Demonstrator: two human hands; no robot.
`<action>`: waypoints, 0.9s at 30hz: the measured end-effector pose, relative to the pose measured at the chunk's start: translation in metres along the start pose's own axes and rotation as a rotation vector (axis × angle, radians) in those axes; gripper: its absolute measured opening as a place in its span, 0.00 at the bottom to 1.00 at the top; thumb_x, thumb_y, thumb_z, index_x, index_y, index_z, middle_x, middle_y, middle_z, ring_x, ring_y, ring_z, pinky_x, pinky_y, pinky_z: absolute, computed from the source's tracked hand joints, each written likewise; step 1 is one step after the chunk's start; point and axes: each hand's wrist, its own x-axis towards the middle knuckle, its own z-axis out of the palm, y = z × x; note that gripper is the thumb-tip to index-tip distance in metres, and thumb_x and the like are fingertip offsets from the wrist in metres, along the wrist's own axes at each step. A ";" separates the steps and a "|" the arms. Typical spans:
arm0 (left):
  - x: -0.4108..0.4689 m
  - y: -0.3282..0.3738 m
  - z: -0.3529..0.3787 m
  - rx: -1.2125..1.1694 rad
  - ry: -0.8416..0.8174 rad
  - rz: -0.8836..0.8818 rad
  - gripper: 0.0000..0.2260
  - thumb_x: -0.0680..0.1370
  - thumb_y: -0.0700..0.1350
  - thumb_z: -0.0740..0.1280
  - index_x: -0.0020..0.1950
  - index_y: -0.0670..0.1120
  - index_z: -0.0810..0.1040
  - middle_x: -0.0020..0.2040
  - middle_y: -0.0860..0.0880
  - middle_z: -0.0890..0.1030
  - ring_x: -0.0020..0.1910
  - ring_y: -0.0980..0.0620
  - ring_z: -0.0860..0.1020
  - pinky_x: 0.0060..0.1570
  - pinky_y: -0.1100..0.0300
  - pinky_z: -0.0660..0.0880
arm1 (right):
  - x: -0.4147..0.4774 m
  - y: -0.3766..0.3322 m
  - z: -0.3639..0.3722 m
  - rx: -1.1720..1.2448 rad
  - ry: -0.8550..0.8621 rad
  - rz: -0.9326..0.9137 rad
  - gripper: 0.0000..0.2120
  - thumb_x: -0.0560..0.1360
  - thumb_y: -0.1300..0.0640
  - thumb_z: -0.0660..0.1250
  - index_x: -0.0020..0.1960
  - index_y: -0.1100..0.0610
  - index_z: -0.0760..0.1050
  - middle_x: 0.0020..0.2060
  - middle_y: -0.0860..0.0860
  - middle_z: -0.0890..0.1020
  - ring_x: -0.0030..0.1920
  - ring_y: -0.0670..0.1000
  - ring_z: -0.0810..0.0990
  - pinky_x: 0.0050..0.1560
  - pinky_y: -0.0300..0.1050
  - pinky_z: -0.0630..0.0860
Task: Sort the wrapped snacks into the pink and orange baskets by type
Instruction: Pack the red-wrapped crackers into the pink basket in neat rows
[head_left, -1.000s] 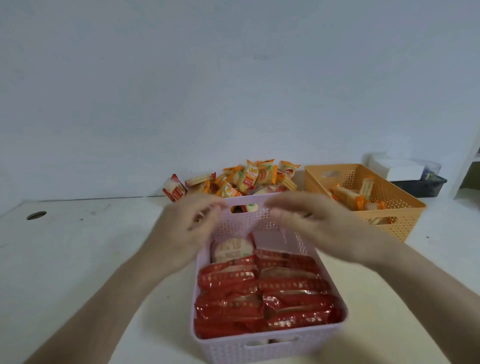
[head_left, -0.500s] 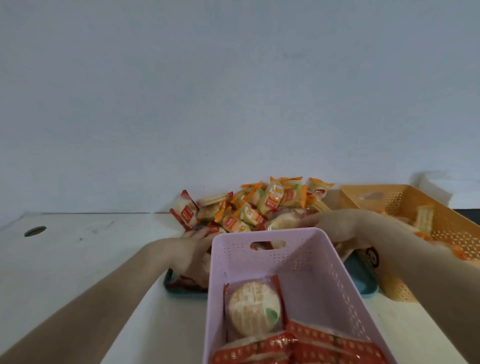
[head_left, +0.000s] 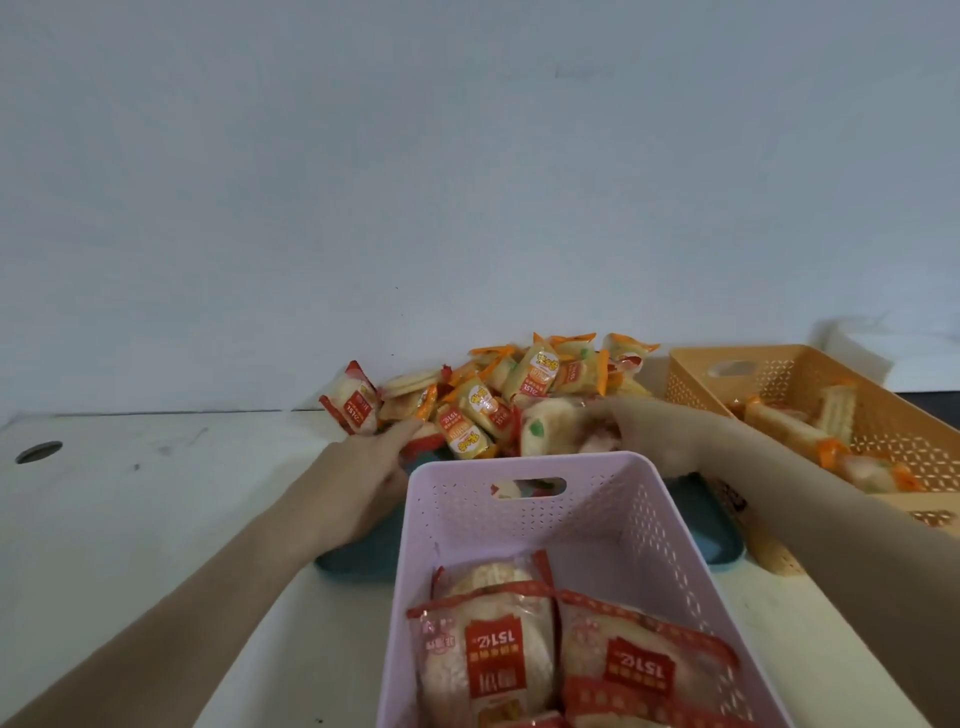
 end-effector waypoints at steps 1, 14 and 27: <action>0.001 -0.004 -0.001 -0.034 0.041 -0.021 0.18 0.81 0.47 0.58 0.71 0.60 0.65 0.43 0.50 0.79 0.41 0.49 0.77 0.45 0.55 0.74 | -0.005 -0.003 -0.007 0.046 0.089 0.012 0.15 0.74 0.58 0.70 0.59 0.49 0.74 0.50 0.45 0.79 0.50 0.47 0.77 0.48 0.38 0.69; -0.060 0.070 -0.108 -0.845 0.237 0.074 0.20 0.77 0.31 0.61 0.58 0.54 0.79 0.47 0.52 0.86 0.42 0.57 0.83 0.44 0.63 0.80 | -0.111 -0.088 -0.032 0.912 0.094 -0.132 0.11 0.77 0.58 0.66 0.57 0.59 0.79 0.40 0.51 0.84 0.40 0.49 0.82 0.45 0.44 0.79; -0.046 0.088 -0.069 -0.927 0.282 -0.031 0.13 0.78 0.32 0.61 0.45 0.45 0.83 0.35 0.50 0.81 0.33 0.56 0.76 0.32 0.67 0.73 | -0.076 -0.059 -0.023 0.530 0.427 0.052 0.13 0.76 0.66 0.61 0.57 0.55 0.76 0.54 0.53 0.80 0.50 0.48 0.79 0.48 0.40 0.76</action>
